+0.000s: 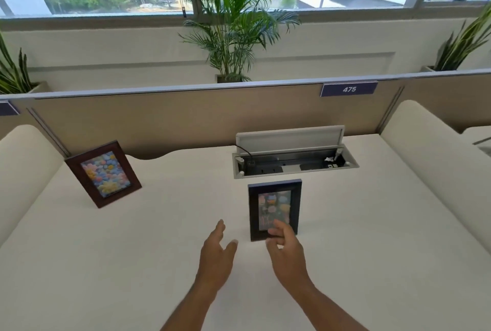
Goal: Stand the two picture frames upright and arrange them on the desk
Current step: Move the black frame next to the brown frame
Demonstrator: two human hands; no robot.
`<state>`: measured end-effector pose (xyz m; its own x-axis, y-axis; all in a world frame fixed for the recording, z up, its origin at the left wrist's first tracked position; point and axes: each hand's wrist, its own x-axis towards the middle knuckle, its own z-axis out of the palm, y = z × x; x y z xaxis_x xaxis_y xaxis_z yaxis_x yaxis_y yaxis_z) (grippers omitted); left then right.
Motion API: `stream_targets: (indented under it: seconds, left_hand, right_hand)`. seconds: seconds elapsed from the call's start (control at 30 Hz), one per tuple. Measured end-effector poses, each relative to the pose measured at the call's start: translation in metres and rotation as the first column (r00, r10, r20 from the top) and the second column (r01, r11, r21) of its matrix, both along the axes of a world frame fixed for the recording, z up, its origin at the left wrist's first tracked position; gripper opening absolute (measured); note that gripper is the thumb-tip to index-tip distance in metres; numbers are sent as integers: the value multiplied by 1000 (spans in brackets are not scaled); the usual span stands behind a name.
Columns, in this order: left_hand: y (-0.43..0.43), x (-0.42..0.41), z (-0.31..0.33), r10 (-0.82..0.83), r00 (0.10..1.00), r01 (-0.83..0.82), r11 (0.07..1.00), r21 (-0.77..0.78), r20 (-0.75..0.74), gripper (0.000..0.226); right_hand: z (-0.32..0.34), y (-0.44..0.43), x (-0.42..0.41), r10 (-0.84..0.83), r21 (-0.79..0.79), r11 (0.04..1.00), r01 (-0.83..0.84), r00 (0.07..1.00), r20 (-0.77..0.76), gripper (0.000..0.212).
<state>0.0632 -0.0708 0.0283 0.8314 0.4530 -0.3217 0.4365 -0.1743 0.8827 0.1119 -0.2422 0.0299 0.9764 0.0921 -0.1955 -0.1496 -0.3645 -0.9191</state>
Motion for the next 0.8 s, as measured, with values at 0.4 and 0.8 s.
stream_targets:
  seconds: [0.4, 0.8]
  left_hand:
    - [-47, 27, -7, -64, 998, 63, 997, -47, -25, 71]
    - [-61, 31, -13, -98, 994, 96, 994, -52, -43, 68]
  right_hand:
    - [-11, -54, 38, -131, -119, 984, 130, 991, 4, 65]
    - [-26, -55, 43, 4, -52, 999, -10, 994, -107, 63]
